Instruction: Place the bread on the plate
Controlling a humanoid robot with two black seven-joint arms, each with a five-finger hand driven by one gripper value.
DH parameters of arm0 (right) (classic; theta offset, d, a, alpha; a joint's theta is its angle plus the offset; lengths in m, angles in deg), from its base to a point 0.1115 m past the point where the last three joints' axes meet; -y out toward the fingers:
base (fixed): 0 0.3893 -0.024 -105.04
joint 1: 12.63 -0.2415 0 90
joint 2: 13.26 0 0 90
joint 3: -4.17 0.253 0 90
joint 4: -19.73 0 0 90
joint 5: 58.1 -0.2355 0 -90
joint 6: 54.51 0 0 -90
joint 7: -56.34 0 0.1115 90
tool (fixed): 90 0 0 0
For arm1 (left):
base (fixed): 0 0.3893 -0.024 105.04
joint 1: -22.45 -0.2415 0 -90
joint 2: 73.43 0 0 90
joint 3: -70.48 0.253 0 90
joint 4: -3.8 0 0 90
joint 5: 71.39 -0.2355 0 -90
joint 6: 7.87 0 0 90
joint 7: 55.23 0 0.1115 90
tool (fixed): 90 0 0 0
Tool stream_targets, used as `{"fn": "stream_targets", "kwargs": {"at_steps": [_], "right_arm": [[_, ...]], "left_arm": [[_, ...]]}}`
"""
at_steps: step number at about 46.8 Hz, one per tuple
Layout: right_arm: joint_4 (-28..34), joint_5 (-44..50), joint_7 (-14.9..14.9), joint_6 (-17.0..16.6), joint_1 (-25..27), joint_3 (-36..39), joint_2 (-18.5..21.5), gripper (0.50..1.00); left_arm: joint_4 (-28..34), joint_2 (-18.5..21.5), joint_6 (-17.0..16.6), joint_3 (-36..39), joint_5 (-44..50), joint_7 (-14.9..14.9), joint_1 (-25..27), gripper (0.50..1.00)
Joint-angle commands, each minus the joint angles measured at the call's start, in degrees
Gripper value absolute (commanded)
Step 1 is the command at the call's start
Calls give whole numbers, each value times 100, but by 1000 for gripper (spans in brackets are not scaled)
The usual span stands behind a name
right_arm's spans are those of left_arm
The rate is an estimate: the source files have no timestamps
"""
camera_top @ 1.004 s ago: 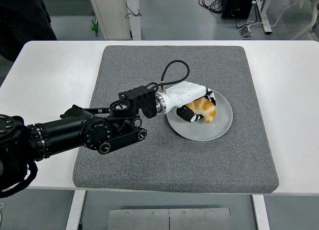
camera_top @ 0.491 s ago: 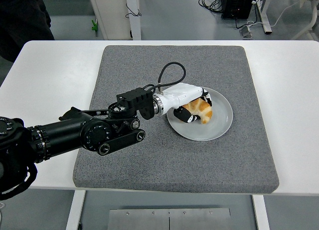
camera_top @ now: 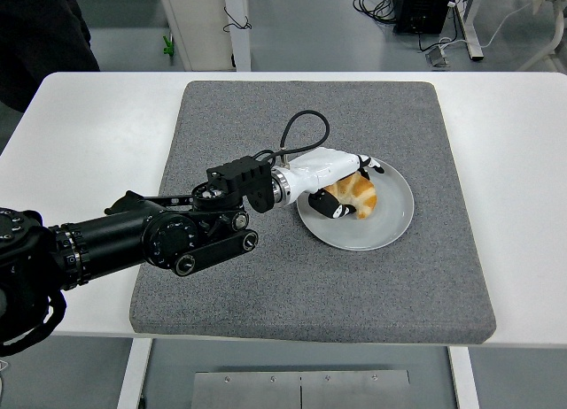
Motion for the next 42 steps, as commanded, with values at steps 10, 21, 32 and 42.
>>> {"fn": "stream_targets", "kwargs": {"at_steps": [10,21,32,42], "right_arm": [[0,0,0,0,0,-2,0,1000],[0,0,0,0,0,-2,0,1000],[0,0,0,0,0,-2,0,1000],[0,0,0,0,0,-2,0,1000]], "left_arm": [[102,0,146,-88,492,0,74,951],[102,0,769,-228,1178,-422,180,954],[102,114,1069,-781,1705,-527,162,955],[102,466,1069,-1291,2689,-940,48,960]]}}
